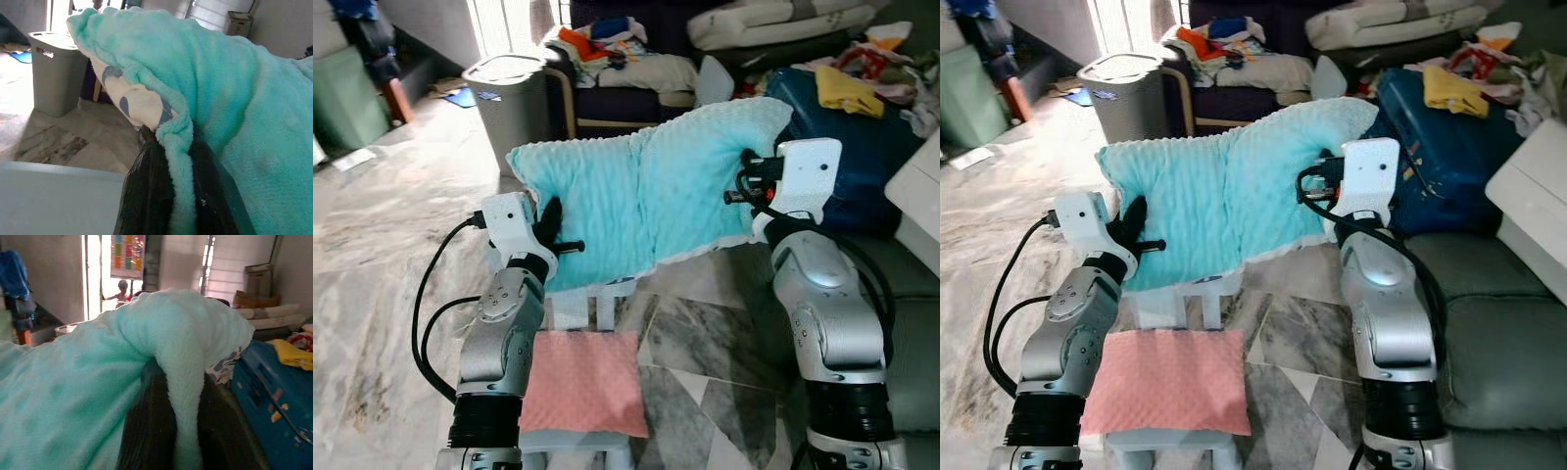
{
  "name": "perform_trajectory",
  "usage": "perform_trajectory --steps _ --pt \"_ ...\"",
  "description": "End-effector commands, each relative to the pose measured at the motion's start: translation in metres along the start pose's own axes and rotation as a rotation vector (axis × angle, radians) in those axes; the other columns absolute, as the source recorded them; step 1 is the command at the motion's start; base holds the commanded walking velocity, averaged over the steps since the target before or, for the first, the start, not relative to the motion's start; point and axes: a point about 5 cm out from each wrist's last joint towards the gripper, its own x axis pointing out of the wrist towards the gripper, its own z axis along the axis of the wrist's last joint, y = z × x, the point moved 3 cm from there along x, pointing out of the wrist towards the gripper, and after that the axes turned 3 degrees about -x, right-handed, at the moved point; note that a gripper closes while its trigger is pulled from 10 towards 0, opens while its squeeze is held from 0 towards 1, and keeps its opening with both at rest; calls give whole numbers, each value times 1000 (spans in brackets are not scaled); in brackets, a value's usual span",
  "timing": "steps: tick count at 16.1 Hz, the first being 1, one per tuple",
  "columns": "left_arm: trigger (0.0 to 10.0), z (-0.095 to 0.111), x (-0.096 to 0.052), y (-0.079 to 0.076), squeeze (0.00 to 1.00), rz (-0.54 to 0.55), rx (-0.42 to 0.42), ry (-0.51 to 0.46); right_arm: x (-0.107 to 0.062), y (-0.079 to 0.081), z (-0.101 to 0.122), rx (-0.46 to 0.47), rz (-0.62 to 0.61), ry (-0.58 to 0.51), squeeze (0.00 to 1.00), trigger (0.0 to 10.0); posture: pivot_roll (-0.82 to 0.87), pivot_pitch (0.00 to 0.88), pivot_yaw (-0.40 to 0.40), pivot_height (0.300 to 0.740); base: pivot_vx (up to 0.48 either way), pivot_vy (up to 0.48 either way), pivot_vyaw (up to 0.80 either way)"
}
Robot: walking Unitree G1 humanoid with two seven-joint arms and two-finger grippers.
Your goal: Move the pillow to the sofa
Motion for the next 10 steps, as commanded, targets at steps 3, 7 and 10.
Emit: perform_trajectory --steps 3,7,10 --pt "10000 8 0 -4 0 -19 -2 -19 0 2 10 8 2 -33 0 10000 -88 0 0 740 -100 0 0" --pt "10000 7 0 -5 0 -21 -4 -13 0 2 9 11 2 -30 0 10000 -90 0 0 740 -317 0 0" --pt "10000 7 0 -5 0 -23 -8 -11 0 1 9 11 2 -30 0 10000 -92 0 -2 740 -342 0 0"
